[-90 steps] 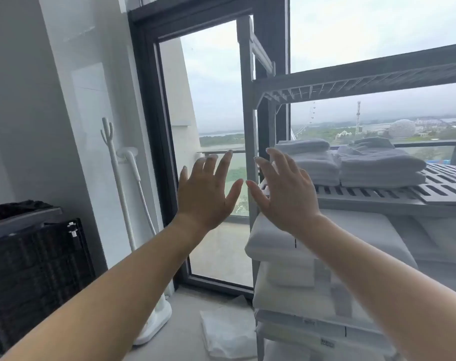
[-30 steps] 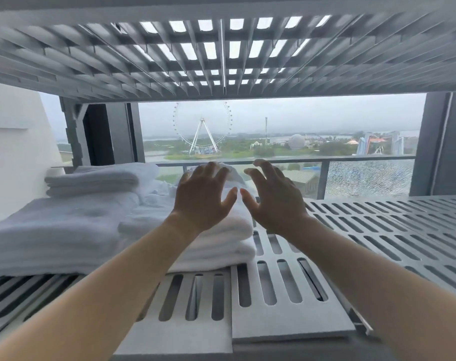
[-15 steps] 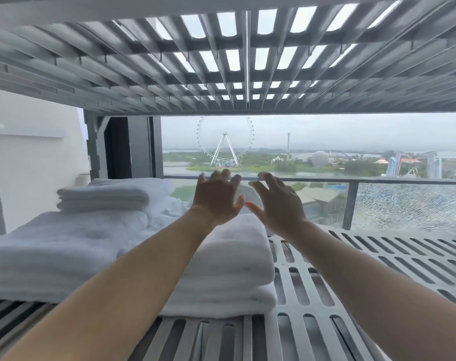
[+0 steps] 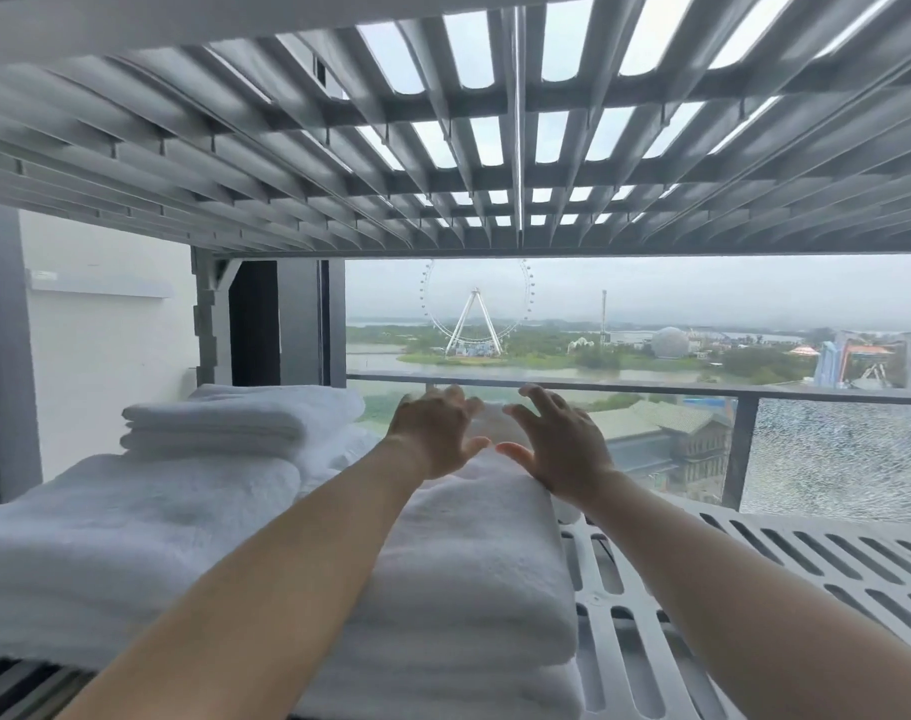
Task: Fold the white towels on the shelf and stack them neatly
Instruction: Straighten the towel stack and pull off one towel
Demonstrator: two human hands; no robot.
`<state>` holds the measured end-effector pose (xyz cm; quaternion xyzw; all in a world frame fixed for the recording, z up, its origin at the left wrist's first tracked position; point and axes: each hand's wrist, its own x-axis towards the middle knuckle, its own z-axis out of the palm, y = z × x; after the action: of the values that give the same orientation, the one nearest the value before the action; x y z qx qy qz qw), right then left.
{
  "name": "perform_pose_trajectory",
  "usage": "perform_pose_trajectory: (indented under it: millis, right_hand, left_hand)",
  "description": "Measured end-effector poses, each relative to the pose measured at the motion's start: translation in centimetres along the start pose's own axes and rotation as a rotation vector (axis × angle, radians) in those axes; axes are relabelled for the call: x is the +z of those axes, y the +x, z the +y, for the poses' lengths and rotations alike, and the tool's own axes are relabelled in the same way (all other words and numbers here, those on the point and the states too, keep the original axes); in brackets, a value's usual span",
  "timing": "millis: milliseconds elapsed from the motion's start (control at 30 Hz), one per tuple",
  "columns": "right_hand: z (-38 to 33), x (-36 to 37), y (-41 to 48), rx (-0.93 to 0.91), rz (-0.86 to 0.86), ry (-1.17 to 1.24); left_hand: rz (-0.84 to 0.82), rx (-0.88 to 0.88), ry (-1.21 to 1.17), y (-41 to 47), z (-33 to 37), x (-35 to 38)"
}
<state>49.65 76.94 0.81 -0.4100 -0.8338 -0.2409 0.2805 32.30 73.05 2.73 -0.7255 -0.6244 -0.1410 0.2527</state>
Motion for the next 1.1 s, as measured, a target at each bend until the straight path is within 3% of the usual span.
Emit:
perform_pose_trajectory:
  millis: [133,300,400,633,800,933,1100]
  right_hand:
    - [0.7,1.9,1.0,-0.038,-0.094,0.019]
    - [1.4,4.2,0.9,-0.035,-0.312,0.068]
    - [1.4,5.0,0.8,0.000,-0.426,0.086]
    - [1.2,5.5,0.9,-0.002,-0.441,0.138]
    - [0.6,5.1,1.7,-0.091,-0.348,0.121]
    - [0.3,4.8,2.3,0.041,-0.284,0.294]
    - [0.5,3.8,1.9,-0.054,0.160,0.340]
  left_hand:
    - [-0.045,-0.030,-0.018,1.1,-0.3,0.6]
    - [-0.319,0.047,-0.017,0.0,0.4,3.6]
    - [-0.336,-0.063,-0.125,0.1,0.2,3.9]
    - [-0.378,-0.137,-0.152,0.3,0.1,4.2]
    - [-0.360,-0.123,-0.166,0.3,0.1,4.2]
    - [-0.272,-0.082,-0.201,0.0,0.1,3.8]
    - [-0.050,-0.123,-0.073,-0.6,0.3,3.6]
